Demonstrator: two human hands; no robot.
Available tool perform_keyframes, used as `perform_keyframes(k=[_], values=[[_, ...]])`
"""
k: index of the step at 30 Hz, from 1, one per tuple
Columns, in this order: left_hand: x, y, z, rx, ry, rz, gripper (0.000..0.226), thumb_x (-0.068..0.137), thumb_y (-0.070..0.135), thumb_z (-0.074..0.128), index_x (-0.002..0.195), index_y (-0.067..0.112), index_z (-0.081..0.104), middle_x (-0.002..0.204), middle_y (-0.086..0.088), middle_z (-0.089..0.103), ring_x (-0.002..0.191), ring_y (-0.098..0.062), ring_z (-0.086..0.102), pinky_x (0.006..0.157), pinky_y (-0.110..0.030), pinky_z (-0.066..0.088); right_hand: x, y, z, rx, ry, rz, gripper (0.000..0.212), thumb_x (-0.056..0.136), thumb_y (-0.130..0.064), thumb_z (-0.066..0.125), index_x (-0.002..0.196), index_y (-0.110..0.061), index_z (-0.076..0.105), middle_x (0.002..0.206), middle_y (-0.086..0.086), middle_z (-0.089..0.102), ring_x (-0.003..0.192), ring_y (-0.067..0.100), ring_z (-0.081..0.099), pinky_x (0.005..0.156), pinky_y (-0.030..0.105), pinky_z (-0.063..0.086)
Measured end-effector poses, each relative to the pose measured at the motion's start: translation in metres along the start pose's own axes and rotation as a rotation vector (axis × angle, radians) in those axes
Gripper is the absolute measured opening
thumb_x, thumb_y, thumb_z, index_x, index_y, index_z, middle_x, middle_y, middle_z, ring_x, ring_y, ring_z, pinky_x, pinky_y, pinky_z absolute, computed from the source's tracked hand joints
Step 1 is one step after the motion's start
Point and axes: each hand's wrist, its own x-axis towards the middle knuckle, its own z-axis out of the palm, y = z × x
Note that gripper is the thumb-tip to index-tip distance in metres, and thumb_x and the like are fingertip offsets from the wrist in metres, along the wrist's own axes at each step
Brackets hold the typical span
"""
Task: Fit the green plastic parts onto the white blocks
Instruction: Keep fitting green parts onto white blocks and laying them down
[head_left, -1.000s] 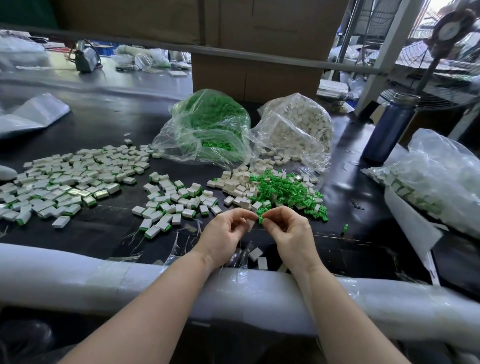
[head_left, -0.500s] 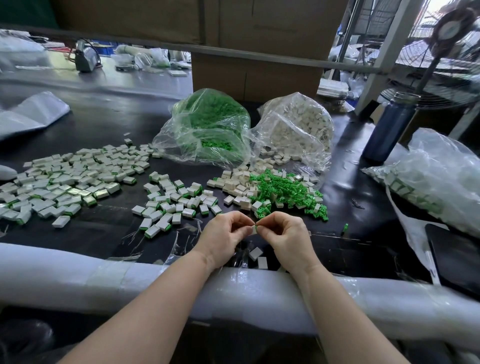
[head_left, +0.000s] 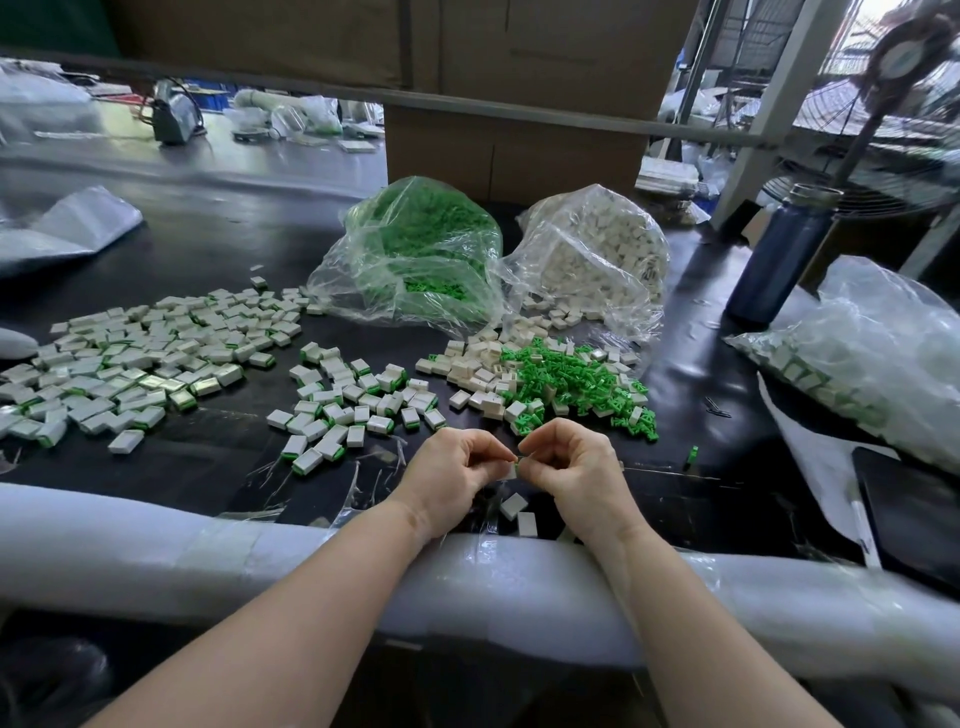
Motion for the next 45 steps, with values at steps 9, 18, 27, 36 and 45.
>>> perform_keyframes(k=[9, 18, 27, 36, 45], values=[[-0.0018, 0.0032, 0.0002, 0.085, -0.054, 0.071, 0.01, 0.083, 0.005, 0.067, 0.09, 0.01, 0.072, 0.078, 0.003, 0.066, 0.075, -0.006, 0.06, 0.08, -0.016, 0.049, -0.0017, -0.0011, -0.0036, 0.049, -0.082, 0.011, 0.02, 0.074, 0.011, 0.066, 0.074, -0.009, 0.062, 0.061, 0.01, 0.063, 0.055, 0.016, 0.059, 0.06, 0.03, 0.052], [-0.0017, 0.0045, 0.0023, 0.036, -0.005, 0.079, 0.022, 0.079, 0.013, 0.073, 0.1, 0.012, 0.069, 0.077, 0.008, 0.065, 0.068, 0.001, 0.058, 0.068, -0.005, 0.045, 0.0018, 0.0016, -0.0014, 0.19, -0.002, 0.047, 0.017, 0.079, 0.009, 0.065, 0.073, -0.007, 0.063, 0.051, -0.004, 0.062, 0.045, 0.004, 0.057, 0.046, 0.013, 0.044], [-0.0009, 0.0024, 0.0028, -0.036, 0.024, 0.031, 0.007, 0.091, 0.016, 0.058, 0.089, 0.017, 0.065, 0.082, -0.002, 0.071, 0.08, -0.011, 0.067, 0.086, -0.03, 0.052, 0.0008, 0.0025, -0.0016, 0.241, 0.001, 0.059, 0.008, 0.084, -0.003, 0.065, 0.078, -0.008, 0.067, 0.063, 0.009, 0.068, 0.054, 0.015, 0.063, 0.053, 0.024, 0.052], [0.001, -0.0011, 0.0005, -0.069, 0.001, -0.032, 0.011, 0.088, 0.016, 0.062, 0.085, 0.024, 0.069, 0.086, -0.004, 0.072, 0.089, -0.021, 0.067, 0.088, -0.035, 0.052, 0.0009, 0.0001, 0.0015, 0.138, 0.001, 0.057, 0.016, 0.085, -0.001, 0.064, 0.071, -0.008, 0.064, 0.049, -0.006, 0.061, 0.044, 0.0, 0.055, 0.046, 0.012, 0.043], [0.0009, -0.0032, -0.0007, 0.114, -0.042, 0.029, 0.01, 0.088, 0.018, 0.062, 0.091, 0.015, 0.072, 0.077, 0.005, 0.066, 0.078, -0.01, 0.061, 0.078, -0.021, 0.048, 0.0021, -0.0002, 0.0004, 0.012, -0.081, 0.061, 0.022, 0.083, -0.002, 0.064, 0.064, -0.014, 0.063, 0.053, -0.003, 0.061, 0.046, 0.002, 0.051, 0.05, 0.016, 0.044]])
